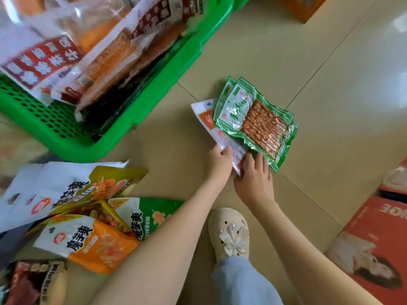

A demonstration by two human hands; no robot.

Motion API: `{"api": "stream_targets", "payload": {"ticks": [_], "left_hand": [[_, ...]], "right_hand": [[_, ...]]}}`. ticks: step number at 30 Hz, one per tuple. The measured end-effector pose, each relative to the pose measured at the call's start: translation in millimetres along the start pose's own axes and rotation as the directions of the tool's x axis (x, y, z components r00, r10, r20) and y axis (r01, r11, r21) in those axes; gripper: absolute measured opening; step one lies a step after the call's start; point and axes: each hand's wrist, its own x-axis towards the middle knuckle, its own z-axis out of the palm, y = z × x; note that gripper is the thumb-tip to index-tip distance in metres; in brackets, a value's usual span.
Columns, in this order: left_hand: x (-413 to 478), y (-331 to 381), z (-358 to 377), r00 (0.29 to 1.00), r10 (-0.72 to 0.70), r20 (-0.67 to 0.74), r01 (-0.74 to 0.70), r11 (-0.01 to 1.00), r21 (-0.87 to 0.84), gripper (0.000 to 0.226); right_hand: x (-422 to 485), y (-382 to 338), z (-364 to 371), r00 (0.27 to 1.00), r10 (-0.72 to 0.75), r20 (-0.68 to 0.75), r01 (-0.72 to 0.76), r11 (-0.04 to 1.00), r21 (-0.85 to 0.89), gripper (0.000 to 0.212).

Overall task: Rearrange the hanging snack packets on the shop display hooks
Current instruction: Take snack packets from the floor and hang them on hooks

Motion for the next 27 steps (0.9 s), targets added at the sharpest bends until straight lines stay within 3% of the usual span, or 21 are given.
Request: {"api": "stream_targets", "payload": {"ticks": [3,6,9,12,15,16,19,21,24,26,27], "left_hand": [[-52,34,-30,1.000,-0.022,0.020,0.019,0.993,0.115,0.030],[-113,65,-75,0.996,-0.044,0.078,0.022,0.966,0.259,0.034],[-186,106,-128,0.980,0.010,0.197,-0.065,0.959,0.276,0.030],[-265,140,-185,0.962,0.008,0.273,-0.088,0.955,0.283,0.029],[-342,171,-246,0.953,0.038,0.299,-0.090,0.983,0.160,0.038],[-362,177,-266,0.956,0.050,0.288,-0.085,0.990,0.112,0.040],[-438,204,-325,0.957,0.108,0.269,-0.109,0.994,-0.010,0.018],[-491,221,-359,0.963,0.148,0.226,-0.148,0.989,-0.021,0.023],[-560,231,-403,0.978,0.206,0.040,-0.205,0.979,-0.019,0.055],[-607,232,-428,0.945,0.312,-0.099,-0.311,0.950,0.026,0.053],[-633,233,-440,0.896,0.376,-0.237,-0.368,0.926,0.080,0.051]], "right_hand": [[-39,-25,-56,0.982,-0.121,0.142,0.086,0.969,0.232,0.075],[-88,-53,-137,0.894,-0.206,0.398,-0.069,0.814,0.576,0.074],[-141,-75,-213,0.875,-0.268,0.403,-0.098,0.717,0.690,0.073],[-188,-105,-284,0.957,-0.256,0.139,0.143,0.828,0.542,0.068],[-239,-146,-356,0.966,-0.216,-0.144,0.252,0.916,0.311,0.063],[-255,-161,-380,0.961,-0.208,-0.180,0.254,0.923,0.288,0.061],[-307,-206,-444,0.939,-0.261,-0.224,0.314,0.918,0.243,0.042],[-343,-237,-483,0.904,-0.357,-0.234,0.407,0.887,0.218,0.027],[-408,-280,-524,0.817,-0.539,-0.206,0.577,0.757,0.307,0.013],[-454,-305,-538,0.717,-0.669,-0.196,0.695,0.664,0.276,0.008],[-476,-318,-543,0.647,-0.735,-0.205,0.761,0.603,0.240,0.008]]}}
